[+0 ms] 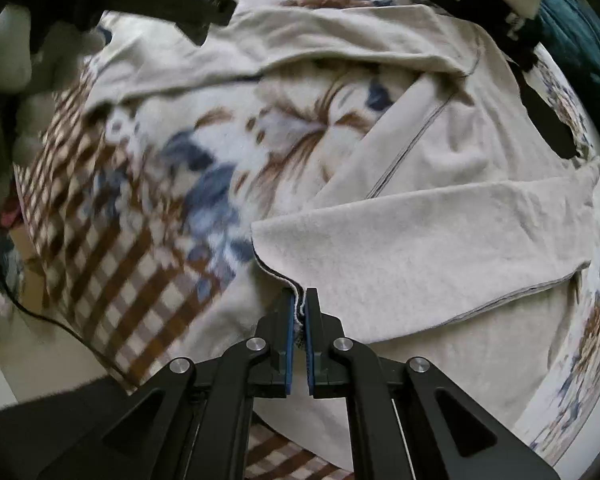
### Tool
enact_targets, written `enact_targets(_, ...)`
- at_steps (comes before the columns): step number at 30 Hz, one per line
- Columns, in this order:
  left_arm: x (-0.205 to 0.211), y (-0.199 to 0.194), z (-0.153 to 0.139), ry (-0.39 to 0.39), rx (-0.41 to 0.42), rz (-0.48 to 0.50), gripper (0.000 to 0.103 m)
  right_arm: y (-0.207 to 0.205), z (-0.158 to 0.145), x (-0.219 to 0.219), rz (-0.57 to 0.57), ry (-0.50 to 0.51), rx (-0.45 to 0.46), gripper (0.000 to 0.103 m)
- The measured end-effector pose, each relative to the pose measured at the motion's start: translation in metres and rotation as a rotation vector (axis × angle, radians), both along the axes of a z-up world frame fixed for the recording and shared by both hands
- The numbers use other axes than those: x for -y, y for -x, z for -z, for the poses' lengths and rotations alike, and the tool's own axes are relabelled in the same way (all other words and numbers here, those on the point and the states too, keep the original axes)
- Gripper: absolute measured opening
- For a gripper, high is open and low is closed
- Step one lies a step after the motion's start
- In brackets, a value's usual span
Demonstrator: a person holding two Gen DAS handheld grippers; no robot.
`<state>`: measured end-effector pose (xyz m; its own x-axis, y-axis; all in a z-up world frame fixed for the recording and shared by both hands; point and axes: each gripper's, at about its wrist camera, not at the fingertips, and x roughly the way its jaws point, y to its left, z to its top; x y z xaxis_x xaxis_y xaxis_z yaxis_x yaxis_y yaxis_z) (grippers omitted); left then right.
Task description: Fold small clothes
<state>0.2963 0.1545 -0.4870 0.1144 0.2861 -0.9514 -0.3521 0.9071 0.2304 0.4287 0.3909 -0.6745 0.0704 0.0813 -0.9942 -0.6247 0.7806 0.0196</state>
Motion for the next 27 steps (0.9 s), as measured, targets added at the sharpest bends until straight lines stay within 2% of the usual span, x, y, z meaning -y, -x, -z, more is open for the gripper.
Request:
enact_targets(5, 0.0, 0.011, 0.002, -0.009, -0.008, -0.009, 0.103, 0.023, 0.003, 0.014, -0.059, 0.028, 0.011, 0.005)
enact_targets(9, -0.005, 0.017, -0.001, -0.009, -0.007, -0.025, 0.103, 0.051, 0.004, 0.033, -0.105, 0.055, -0.015, 0.005)
enact_targets(11, -0.01, 0.023, -0.004, -0.006, -0.005, -0.04, 0.103, 0.061, 0.002, 0.045, -0.096, 0.049, -0.027, 0.007)
enact_targets(12, -0.013, 0.028, -0.007, 0.0, -0.006, -0.054, 0.103, 0.061, -0.001, 0.053, -0.07, 0.033, -0.059, 0.012)
enact_targets(13, -0.019, 0.035, -0.009, 0.011, -0.01, -0.079, 0.103, 0.06, -0.005, 0.061, -0.033, 0.015, -0.098, 0.017)
enact_targets(15, -0.034, 0.053, -0.012, 0.066, -0.019, -0.16, 0.103, 0.051, -0.016, 0.081, 0.049, -0.023, -0.133, 0.043)
enact_targets(17, -0.048, 0.07, -0.011, 0.12, -0.03, -0.249, 0.103, 0.044, -0.03, 0.102, 0.134, -0.05, -0.126, 0.055)
enact_targets(20, -0.075, 0.098, 0.0, 0.257, -0.024, -0.421, 0.103, 0.027, -0.05, 0.135, 0.272, -0.052, -0.09, 0.058)
enact_targets(23, -0.101, 0.111, 0.025, 0.416, -0.004, -0.596, 0.103, -0.001, -0.056, 0.174, 0.434, -0.035, -0.079, 0.059)
enact_targets(25, -0.119, 0.113, 0.039, 0.516, 0.061, -0.722, 0.103, -0.023, -0.055, 0.198, 0.563, -0.015, -0.076, 0.059)
enact_targets(27, -0.131, 0.109, 0.044, 0.55, 0.125, -0.799, 0.102, -0.036, -0.049, 0.232, 0.702, 0.004, -0.085, 0.059)
